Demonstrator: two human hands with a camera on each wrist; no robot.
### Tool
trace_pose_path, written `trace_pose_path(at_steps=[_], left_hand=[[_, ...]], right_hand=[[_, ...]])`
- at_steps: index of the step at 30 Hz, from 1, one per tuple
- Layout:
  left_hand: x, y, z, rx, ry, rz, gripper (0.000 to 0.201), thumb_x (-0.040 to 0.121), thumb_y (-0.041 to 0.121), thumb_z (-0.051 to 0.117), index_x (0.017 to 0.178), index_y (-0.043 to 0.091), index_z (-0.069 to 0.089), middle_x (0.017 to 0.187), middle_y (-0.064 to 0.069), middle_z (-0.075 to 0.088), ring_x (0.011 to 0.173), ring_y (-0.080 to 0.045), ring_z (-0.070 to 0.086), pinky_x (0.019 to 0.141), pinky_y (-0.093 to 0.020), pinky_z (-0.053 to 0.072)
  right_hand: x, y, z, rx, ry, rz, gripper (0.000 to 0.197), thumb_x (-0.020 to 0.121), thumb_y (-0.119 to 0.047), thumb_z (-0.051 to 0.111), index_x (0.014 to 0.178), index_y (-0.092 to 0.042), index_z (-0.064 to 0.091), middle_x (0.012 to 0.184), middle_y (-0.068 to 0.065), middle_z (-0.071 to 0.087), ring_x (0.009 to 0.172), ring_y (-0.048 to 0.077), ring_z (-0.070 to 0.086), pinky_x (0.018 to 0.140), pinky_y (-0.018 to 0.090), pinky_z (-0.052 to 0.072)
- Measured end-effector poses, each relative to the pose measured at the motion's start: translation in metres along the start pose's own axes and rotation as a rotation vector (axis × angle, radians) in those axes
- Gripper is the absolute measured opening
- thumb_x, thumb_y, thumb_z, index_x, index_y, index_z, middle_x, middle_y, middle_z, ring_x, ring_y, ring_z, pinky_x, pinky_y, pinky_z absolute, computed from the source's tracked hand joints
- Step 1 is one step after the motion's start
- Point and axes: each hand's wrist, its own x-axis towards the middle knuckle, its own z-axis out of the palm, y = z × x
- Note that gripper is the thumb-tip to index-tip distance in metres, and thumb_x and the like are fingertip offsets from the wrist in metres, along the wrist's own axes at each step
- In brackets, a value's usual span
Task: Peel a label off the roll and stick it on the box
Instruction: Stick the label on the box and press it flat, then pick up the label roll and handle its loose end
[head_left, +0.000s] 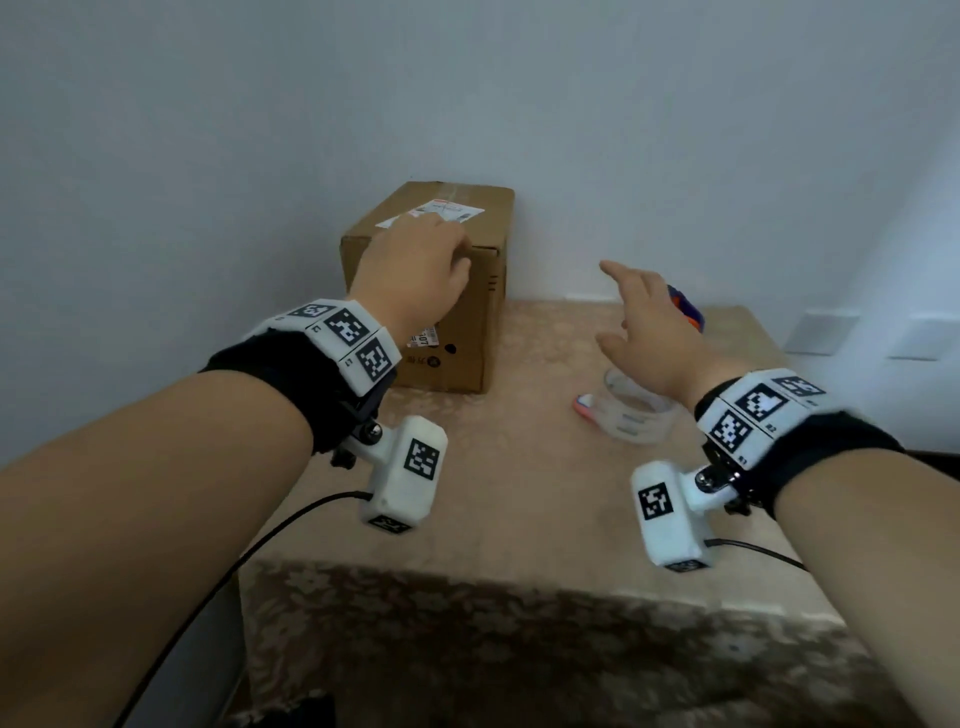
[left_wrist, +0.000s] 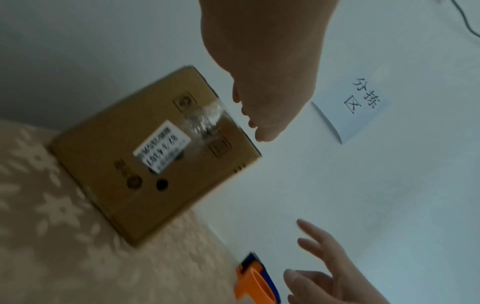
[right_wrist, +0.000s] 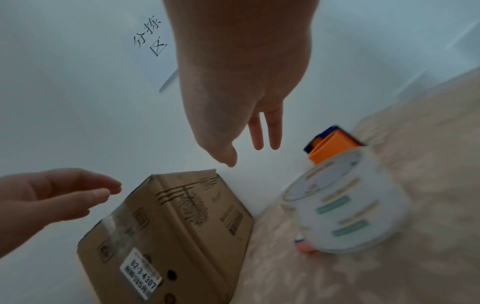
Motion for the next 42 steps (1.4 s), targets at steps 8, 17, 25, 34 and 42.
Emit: trace_pose_path(at_steps=[8, 17, 25, 34, 42], left_hand=[[-0.023, 0.069, 0.043, -0.244, -0.172, -0.024, 0.03, 0.093, 0.022, 0.046, 0.119, 0.013, 0.06, 0.117, -0.008, 0.062, 0.109, -0.026, 0.056, 0.091, -0.038, 0.047], [-0.053, 0.084, 0.118, -0.618, -0.305, -0.281, 0.031, 0.094, 0.018, 0.051, 0.125, 0.014, 0.056, 0.128, -0.006, 0.057, 0.116, -0.02, 0.054, 0.09, -0.022, 0.037], [-0.044, 0.096, 0.093, -1.083, -0.404, -0.216, 0.027, 0.094, 0.037, 0.049, 0.115, 0.023, 0.061, 0.13, -0.005, 0.054, 0.118, -0.014, 0.052, 0.095, -0.023, 0.039], [-0.057, 0.092, 0.058, -1.313, -0.452, -0.196, 0.017, 0.081, 0.039, 0.064, 0.076, 0.023, 0.063, 0.084, 0.004, 0.062, 0.09, -0.015, 0.056, 0.103, -0.043, 0.041], [-0.059, 0.088, 0.045, -1.449, -0.42, -0.211, 0.016, 0.091, 0.024, 0.055, 0.079, 0.014, 0.057, 0.075, 0.002, 0.062, 0.071, -0.008, 0.057, 0.072, -0.018, 0.047]], right_hand=[[-0.043, 0.053, 0.003, -0.011, -0.097, 0.214, 0.055, 0.085, -0.031, 0.064, 0.134, -0.014, 0.045, 0.142, 0.013, 0.044, 0.125, 0.03, 0.047, 0.1, 0.038, 0.041], [-0.045, 0.066, 0.02, 0.052, -0.09, 0.15, 0.033, 0.091, -0.018, 0.057, 0.123, -0.009, 0.058, 0.123, 0.013, 0.06, 0.115, 0.03, 0.054, 0.089, 0.031, 0.04], [-0.05, 0.038, -0.008, 0.508, -0.156, 0.06, 0.018, 0.095, -0.016, 0.049, 0.096, -0.003, 0.061, 0.082, 0.0, 0.058, 0.078, 0.011, 0.051, 0.07, 0.02, 0.038], [-0.053, 0.011, -0.015, 1.021, 0.133, 0.253, 0.027, 0.074, -0.025, 0.059, 0.048, -0.021, 0.055, 0.056, -0.004, 0.053, 0.061, 0.016, 0.054, 0.066, 0.034, 0.042], [-0.05, 0.003, -0.005, 1.112, 0.051, 0.114, 0.023, 0.079, -0.037, 0.062, 0.072, -0.015, 0.063, 0.071, 0.001, 0.066, 0.07, 0.019, 0.063, 0.069, 0.031, 0.05]])
